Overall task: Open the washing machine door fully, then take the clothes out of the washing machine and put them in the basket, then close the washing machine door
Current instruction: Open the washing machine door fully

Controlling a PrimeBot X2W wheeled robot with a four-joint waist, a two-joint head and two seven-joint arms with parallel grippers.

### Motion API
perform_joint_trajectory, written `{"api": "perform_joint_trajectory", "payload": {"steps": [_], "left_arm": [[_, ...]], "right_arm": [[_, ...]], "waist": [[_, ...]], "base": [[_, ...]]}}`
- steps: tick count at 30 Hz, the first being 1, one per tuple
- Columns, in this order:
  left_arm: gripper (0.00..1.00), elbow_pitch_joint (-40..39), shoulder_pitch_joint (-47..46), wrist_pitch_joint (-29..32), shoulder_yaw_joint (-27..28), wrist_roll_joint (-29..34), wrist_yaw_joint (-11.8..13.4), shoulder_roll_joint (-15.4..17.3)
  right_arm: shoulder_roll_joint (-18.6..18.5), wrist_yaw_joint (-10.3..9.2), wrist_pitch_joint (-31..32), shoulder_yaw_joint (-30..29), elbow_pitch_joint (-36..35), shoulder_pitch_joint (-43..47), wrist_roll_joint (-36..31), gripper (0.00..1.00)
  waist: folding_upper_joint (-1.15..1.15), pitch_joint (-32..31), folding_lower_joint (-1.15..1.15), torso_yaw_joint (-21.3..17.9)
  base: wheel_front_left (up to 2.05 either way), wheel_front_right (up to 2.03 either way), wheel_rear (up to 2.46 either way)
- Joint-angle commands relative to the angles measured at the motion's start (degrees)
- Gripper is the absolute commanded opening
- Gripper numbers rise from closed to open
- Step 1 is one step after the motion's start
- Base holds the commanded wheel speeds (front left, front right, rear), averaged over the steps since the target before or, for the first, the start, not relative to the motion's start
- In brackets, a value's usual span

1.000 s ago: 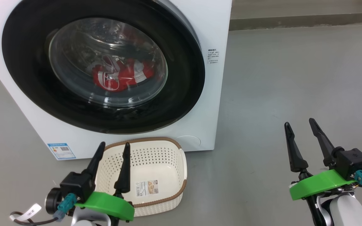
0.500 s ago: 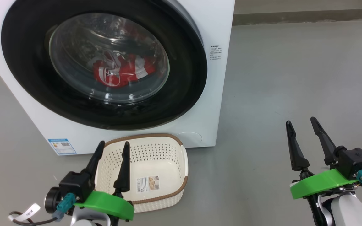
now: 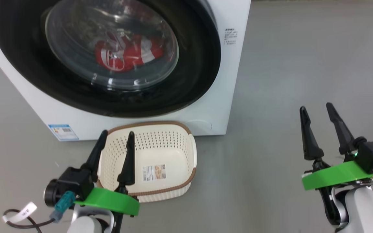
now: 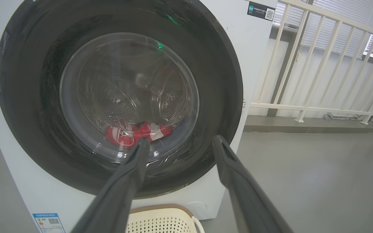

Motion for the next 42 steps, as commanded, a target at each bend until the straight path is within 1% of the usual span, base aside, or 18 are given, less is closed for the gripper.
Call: {"api": "perform_joint_trajectory", "payload": {"steps": [1,6,7,8,9,10,14,16,20,27,31,37,42], "left_arm": [[1.0,-2.4,-2.6,-0.7,1.5,0.6,0.4,0.8],[1.0,-3.4,-3.0,-0.7,1.3,0.4,0.3,0.8],[1.0,-3.6,-3.0,-0.7,1.2,0.3,0.2,0.8],[1.0,-3.9,-3.1,-0.7,1.2,0.3,0.2,0.8],[1.0,-4.1,-3.1,-0.7,1.1,0.2,0.1,0.8],[1.0,-4.3,-3.2,-0.7,1.1,0.1,0.1,0.8],[1.0,-5.0,-3.8,-0.7,0.7,0.1,-0.1,0.8],[1.0,-6.1,-4.1,-0.7,0.7,-1.0,-0.5,0.8],[1.0,-9.0,-4.6,-0.7,0.4,-1.8,-1.0,0.8],[1.0,-11.6,-4.8,-0.7,-0.2,-2.1,-0.9,0.8],[1.0,-11.9,-5.1,-0.7,-0.4,-1.9,-0.9,0.8],[1.0,-12.1,-5.6,-0.7,-0.6,-1.8,-1.1,0.8],[1.0,-12.4,-6.1,-0.7,-1.1,-1.8,-1.1,0.8]], "right_arm": [[-0.6,-0.04,-0.4,0.7,-2.0,-2.9,0.4,1.0],[-0.6,-0.04,-0.4,0.5,-2.0,-4.3,1.0,1.0],[-0.6,-0.04,-0.4,0.5,-2.0,-4.7,1.2,0.77],[-0.6,-0.04,-0.4,0.7,-1.9,-5.1,2.3,0.4],[-0.6,-0.04,-0.4,0.9,-1.7,-5.5,3.5,0.15],[-0.6,-0.04,-0.4,1.1,-1.5,-5.9,4.2,0.0],[-0.6,-0.04,-0.4,1.7,0.2,-8.4,10.9,0.0],[-0.6,-0.04,-0.4,2.1,1.2,-9.7,14.0,0.0],[-0.6,-0.04,0.5,3.3,2.9,-12.7,22.7,0.0],[-0.6,-0.04,3.8,2.7,3.5,-17.9,31.7,0.0],[-0.6,-0.04,7.9,1.3,3.6,-21.1,36.2,0.0],[-0.6,-0.04,16.5,-1.4,3.8,-25.9,44.2,0.0],[-0.8,-0.04,22.0,-3.0,4.8,-29.6,48.7,0.0]], "waist": [[0.0,2.5,0.0,0.8],[0.0,4.1,0.0,1.3],[0.0,4.5,0.0,1.4],[0.0,4.9,0.0,1.5],[0.0,5.1,0.0,1.6],[0.0,5.6,0.0,1.7],[0.0,7.3,0.0,2.2],[0.0,8.2,0.0,2.4],[0.0,10.0,0.0,3.0],[0.0,13.0,0.0,3.6],[0.0,14.3,0.0,4.0],[0.0,16.0,0.0,4.7],[0.0,17.2,0.0,5.3]], "base": [[0.0,0.0,0.0],[0.0,0.0,0.0],[0.0,0.0,0.0],[0.0,0.0,0.0],[0.0,0.0,0.0],[0.0,0.0,0.0],[0.0,0.0,0.0],[0.0,0.0,0.0],[0.0,0.0,0.0],[0.0,0.0,0.0],[0.0,0.0,0.0],[0.0,0.0,0.0],[0.0,0.0,0.0]]}}
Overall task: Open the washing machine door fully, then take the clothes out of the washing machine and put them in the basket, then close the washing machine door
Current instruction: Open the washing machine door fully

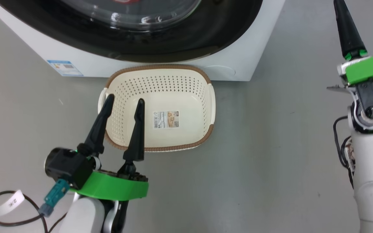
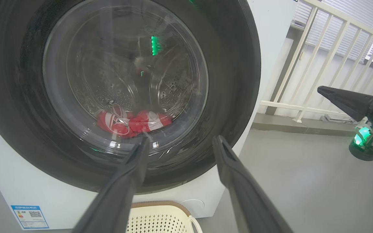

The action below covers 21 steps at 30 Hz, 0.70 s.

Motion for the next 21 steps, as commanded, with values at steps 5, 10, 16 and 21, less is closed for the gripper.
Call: {"api": "perform_joint_trajectory", "payload": {"steps": [5,10,16,21], "left_arm": [[1.0,-1.9,-1.9,-0.4,1.2,0.3,-0.4,0.9],[1.0,-2.3,-2.4,-0.4,1.1,0.1,-0.5,0.9],[1.0,-2.4,-3.2,-0.4,0.8,0.1,-0.5,0.9],[1.0,-2.6,-3.7,-0.4,0.6,-0.1,-0.4,0.9]], "right_arm": [[0.4,-0.03,4.4,-0.2,0.3,-5.2,3.6,0.0],[0.5,-0.03,7.4,-1.4,2.7,-8.5,6.3,0.0],[0.5,-0.03,12.4,-1.6,5.9,-13.7,8.1,0.0],[0.5,-0.03,15.5,-1.6,7.7,-17.5,8.1,0.0]], "waist": [[0.0,2.0,0.0,0.8],[0.0,3.3,0.0,1.1],[0.0,5.5,0.0,1.6],[0.0,6.9,0.0,2.0]], "base": [[0.0,0.0,0.0],[0.0,0.0,0.0],[0.0,0.0,0.0],[0.0,0.0,0.0]]}}
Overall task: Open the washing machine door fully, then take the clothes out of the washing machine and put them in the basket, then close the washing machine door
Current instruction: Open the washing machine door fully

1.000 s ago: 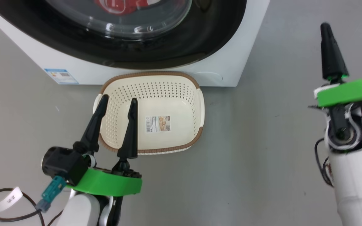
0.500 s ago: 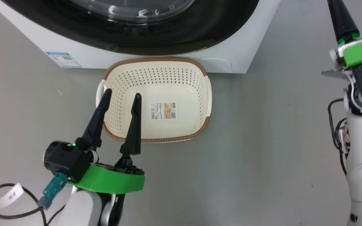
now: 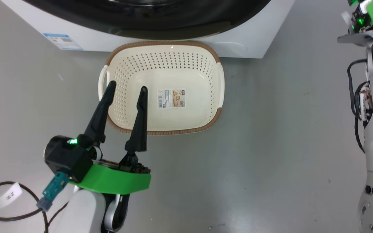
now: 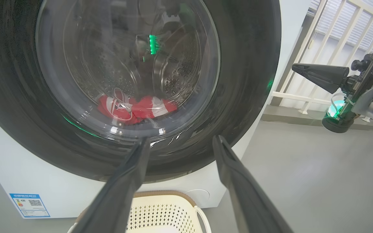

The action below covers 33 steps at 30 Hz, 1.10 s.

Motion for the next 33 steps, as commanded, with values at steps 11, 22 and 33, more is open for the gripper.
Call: {"api": "perform_joint_trajectory", "payload": {"steps": [11,22,33], "left_arm": [[1.0,-1.9,-1.2,-0.4,0.9,-0.5,-0.1,0.9],[1.0,-2.4,-1.5,-0.4,0.6,-1.0,0.1,0.9],[1.0,-2.4,-1.9,-0.4,0.2,-1.4,0.2,0.9]], "right_arm": [[0.6,-0.02,3.9,1.3,1.6,-7.2,1.0,0.0],[0.6,-0.02,6.2,-0.1,5.0,-12.1,-1.0,0.0],[0.6,-0.02,8.7,-0.5,7.3,-15.1,-2.1,0.0]], "waist": [[0.0,2.5,0.0,1.7],[0.0,4.7,0.0,3.3],[0.0,6.1,0.0,4.2]], "base": [[0.0,0.0,0.0],[0.0,0.0,0.0],[0.0,0.0,0.0]]}}
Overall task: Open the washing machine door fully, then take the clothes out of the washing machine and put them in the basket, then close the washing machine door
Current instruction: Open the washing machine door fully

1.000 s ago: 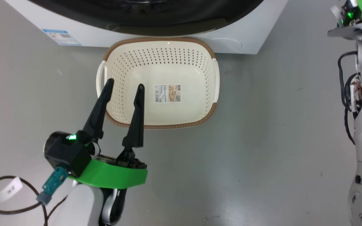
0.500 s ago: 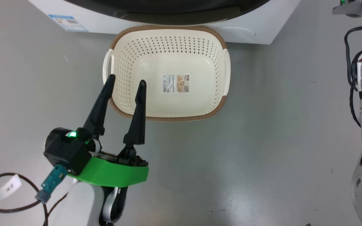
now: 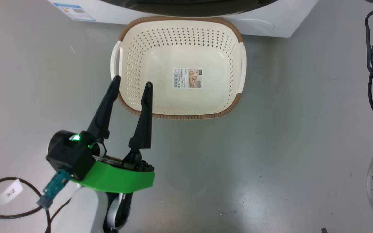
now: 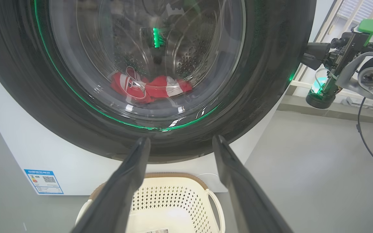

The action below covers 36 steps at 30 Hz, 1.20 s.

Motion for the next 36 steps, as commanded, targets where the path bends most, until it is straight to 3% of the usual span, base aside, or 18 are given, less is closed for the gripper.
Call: {"api": "perform_joint_trajectory", "payload": {"steps": [1,20,36], "left_arm": [[1.0,-1.5,-0.9,-0.4,1.4,-0.4,0.1,0.9],[1.0,-0.8,-1.1,-0.4,1.7,-0.7,0.3,0.9],[1.0,-0.2,-0.1,-0.4,2.4,0.1,0.1,0.9]], "right_arm": [[0.9,0.03,0.5,0.5,-1.4,-1.9,-0.5,0.0],[0.9,0.03,7.3,4.7,-2.7,0.2,2.3,0.0],[0.9,0.03,8.4,9.6,-6.9,7.7,6.8,0.0]], "waist": [[0.0,0.2,0.0,0.2],[0.0,-0.5,0.0,0.0],[0.0,-3.8,0.0,-1.2]], "base": [[0.0,0.0,0.0],[0.0,0.0,0.0],[0.0,0.0,0.0]]}}
